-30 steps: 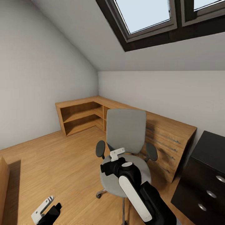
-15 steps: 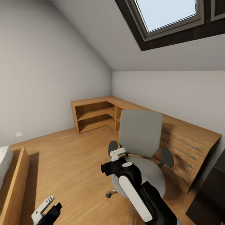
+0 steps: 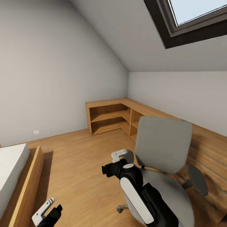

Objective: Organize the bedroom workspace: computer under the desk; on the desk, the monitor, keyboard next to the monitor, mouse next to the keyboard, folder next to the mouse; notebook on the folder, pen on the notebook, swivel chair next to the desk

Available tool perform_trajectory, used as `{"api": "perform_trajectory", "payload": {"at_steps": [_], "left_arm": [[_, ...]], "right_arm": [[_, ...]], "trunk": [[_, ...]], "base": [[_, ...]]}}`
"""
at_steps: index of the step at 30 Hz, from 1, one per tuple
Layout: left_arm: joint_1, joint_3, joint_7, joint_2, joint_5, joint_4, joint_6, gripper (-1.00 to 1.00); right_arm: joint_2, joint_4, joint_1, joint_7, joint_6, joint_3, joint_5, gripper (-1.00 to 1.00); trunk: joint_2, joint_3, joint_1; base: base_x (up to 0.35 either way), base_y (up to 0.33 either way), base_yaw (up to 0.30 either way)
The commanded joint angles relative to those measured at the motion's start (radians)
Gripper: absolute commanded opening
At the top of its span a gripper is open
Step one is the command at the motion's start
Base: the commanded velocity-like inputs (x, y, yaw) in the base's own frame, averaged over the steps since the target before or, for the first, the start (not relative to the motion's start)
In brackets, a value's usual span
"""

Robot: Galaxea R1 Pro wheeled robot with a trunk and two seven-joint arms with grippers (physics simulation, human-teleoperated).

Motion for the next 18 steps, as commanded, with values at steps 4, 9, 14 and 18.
{"api": "perform_trajectory", "payload": {"at_steps": [4,9,14,18], "left_arm": [[0.0,-0.002,0.003,0.001,0.007,-0.001,-0.006,1.0],[0.0,0.001,0.002,0.001,0.009,-0.001,-0.006,1.0],[0.0,0.001,0.001,0.001,0.008,-0.001,-0.006,1.0],[0.0,0.003,0.001,0.001,0.009,-0.001,-0.005,1.0]], "right_arm": [[0.0,0.0,-0.001,-0.01,0.003,0.001,-0.01,1.0],[0.0,0.0,-0.001,-0.01,0.003,0.001,-0.01,1.0],[0.0,0.0,-0.001,-0.01,0.003,0.0,-0.011,1.0],[0.0,0.0,-0.001,-0.01,0.003,-0.001,-0.011,1.0]], "trunk": [[0.0,-0.001,0.001],[0.0,-0.001,0.001],[0.0,-0.001,0.001],[0.0,-0.001,0.001]], "base": [[0.337,0.02,0.276],[0.203,0.175,0.276],[0.051,0.102,0.276],[0.013,0.026,0.276]]}}
